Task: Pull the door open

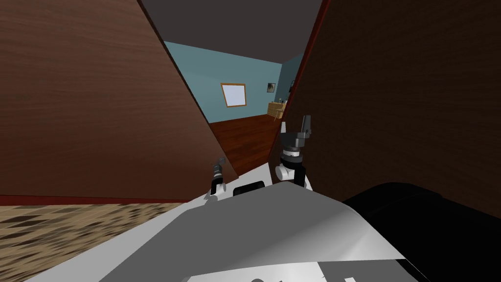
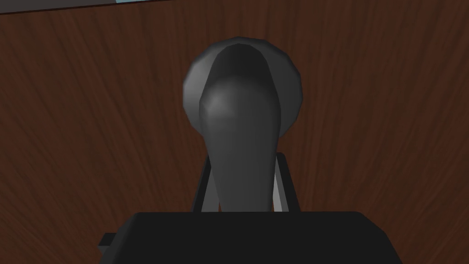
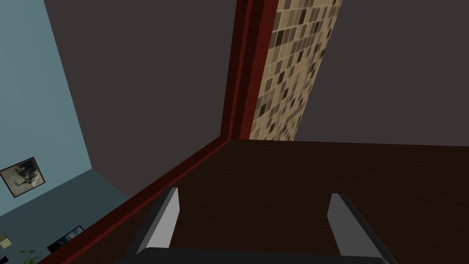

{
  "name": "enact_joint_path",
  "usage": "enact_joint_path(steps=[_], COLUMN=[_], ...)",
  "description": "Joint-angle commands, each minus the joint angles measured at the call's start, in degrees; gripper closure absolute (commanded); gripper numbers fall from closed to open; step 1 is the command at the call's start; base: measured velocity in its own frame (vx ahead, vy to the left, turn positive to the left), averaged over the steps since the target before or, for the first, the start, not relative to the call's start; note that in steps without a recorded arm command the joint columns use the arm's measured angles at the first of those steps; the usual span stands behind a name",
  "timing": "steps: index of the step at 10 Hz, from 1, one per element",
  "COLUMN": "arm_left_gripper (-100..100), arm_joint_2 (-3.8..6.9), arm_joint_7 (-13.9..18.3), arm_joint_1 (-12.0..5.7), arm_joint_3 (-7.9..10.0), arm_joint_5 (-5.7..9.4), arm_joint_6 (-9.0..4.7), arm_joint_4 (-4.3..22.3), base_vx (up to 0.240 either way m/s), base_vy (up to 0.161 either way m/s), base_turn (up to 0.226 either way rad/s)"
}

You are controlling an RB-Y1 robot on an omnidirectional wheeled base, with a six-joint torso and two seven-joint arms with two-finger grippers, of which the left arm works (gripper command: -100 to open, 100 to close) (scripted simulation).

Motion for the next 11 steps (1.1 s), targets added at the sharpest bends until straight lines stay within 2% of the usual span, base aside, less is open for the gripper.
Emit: enact_joint_path(steps=[1,6,11], arm_left_gripper=[100,100,100], arm_joint_2=[0.49,1.83,4.55], arm_joint_7=[0.25,1.12,3.4], arm_joint_1=[0.12,0.2,0.36], arm_joint_3=[-0.04,-0.4,-1.37], arm_joint_5=[-0.14,-0.67,-1.52], arm_joint_6=[-0.22,-0.87,-2.17], arm_joint_4=[0.09,-0.3,-0.91], base_vx=[-0.177,-0.192,-0.214], base_vy=[0.027,0.003,-0.009], base_turn=[-0.056,-0.019,0.024])
